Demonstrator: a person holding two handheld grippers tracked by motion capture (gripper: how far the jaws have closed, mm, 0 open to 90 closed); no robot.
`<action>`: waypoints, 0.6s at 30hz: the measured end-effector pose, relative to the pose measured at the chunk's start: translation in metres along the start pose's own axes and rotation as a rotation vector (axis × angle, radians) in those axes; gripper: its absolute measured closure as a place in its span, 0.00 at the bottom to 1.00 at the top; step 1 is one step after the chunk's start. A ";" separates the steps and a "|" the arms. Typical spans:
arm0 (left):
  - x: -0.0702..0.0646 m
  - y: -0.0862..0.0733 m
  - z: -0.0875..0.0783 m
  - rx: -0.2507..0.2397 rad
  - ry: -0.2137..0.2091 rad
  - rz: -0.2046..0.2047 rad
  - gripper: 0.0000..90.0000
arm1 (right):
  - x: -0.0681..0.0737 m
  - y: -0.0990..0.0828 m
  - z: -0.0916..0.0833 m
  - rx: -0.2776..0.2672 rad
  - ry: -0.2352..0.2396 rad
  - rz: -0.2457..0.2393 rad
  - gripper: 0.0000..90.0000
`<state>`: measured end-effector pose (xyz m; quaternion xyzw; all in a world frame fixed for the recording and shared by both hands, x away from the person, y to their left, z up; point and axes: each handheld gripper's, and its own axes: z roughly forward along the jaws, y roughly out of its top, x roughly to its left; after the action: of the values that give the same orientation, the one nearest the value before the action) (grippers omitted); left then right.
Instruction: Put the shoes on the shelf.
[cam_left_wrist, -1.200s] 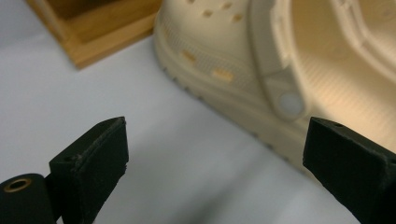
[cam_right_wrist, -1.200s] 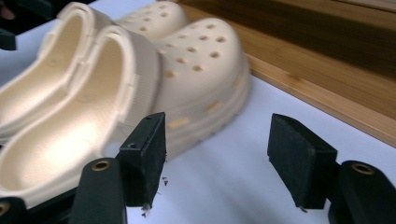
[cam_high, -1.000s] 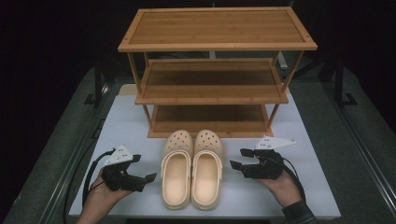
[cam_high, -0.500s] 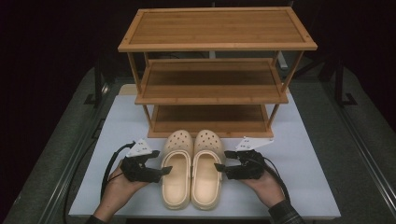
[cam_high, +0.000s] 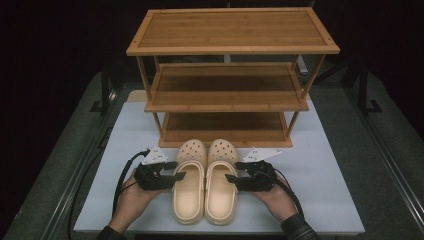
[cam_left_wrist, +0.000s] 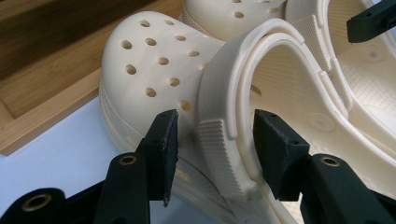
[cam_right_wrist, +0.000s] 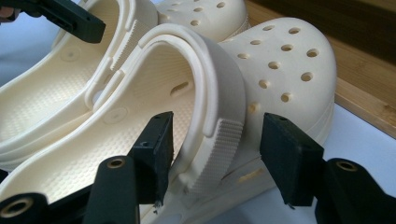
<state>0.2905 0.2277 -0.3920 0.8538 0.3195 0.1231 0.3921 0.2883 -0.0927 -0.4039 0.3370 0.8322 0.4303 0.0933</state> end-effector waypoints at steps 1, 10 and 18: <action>0.000 0.000 0.000 0.001 0.002 0.001 0.57 | 0.000 0.000 0.000 0.001 0.001 0.002 0.49; -0.001 0.002 -0.005 0.026 0.013 0.009 0.68 | -0.003 0.000 -0.005 0.004 0.010 0.008 0.61; 0.002 0.002 -0.013 0.025 0.069 0.018 0.81 | -0.014 -0.003 -0.018 0.005 -0.033 0.024 0.78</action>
<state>0.2868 0.2359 -0.3819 0.8568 0.3267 0.1521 0.3689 0.2894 -0.1144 -0.3970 0.3541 0.8275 0.4239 0.1009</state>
